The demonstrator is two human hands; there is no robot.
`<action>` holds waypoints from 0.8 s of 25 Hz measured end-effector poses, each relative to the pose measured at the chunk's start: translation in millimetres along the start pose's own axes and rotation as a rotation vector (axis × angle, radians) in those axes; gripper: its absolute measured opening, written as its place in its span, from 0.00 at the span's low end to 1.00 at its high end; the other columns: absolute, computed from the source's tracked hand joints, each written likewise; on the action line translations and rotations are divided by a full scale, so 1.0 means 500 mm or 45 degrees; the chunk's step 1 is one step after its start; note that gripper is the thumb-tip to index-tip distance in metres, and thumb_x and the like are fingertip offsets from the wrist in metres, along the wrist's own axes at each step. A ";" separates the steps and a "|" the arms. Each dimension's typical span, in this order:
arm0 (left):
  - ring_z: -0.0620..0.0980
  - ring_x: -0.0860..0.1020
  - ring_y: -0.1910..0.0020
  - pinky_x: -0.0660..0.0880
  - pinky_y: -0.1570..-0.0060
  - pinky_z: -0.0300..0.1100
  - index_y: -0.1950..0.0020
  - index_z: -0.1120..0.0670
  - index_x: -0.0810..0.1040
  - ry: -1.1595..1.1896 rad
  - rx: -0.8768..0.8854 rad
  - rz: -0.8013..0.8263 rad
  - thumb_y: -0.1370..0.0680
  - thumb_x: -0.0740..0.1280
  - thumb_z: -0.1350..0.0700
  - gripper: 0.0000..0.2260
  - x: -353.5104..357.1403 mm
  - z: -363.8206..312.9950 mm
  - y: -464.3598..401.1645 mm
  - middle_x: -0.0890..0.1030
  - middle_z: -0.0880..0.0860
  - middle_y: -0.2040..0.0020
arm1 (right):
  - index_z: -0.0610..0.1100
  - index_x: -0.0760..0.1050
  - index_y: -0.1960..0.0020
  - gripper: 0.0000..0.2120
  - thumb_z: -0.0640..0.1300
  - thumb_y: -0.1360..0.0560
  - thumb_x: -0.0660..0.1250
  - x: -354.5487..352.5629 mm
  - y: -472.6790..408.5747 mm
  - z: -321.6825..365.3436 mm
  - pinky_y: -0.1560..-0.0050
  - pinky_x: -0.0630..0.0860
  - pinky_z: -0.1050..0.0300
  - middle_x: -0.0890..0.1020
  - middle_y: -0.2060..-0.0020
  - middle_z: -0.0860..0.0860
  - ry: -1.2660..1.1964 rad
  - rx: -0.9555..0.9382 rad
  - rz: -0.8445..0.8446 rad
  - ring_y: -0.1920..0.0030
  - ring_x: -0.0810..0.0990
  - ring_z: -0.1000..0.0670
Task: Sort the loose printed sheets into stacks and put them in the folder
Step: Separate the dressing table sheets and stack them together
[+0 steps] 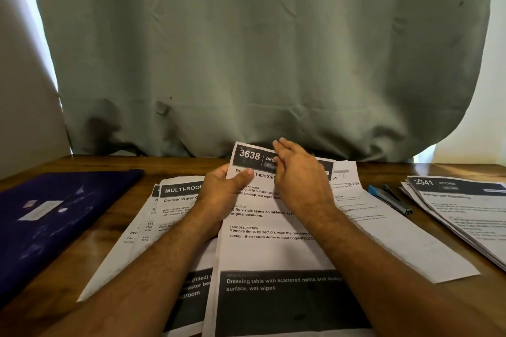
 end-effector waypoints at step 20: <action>0.59 0.85 0.62 0.82 0.65 0.50 0.44 0.61 0.81 0.401 -0.083 0.047 0.26 0.71 0.67 0.11 0.025 -0.033 0.033 0.86 0.64 0.54 | 0.50 0.82 0.42 0.10 0.45 0.22 0.67 -0.033 -0.078 0.062 0.44 0.75 0.56 0.83 0.48 0.49 -0.051 -0.038 0.065 0.52 0.79 0.51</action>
Point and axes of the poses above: each hand's wrist, its own y-axis away from the middle knuckle, its own x-axis out of the palm, z = x × y, the point moved 7 cm from there along -y, towards the middle knuckle
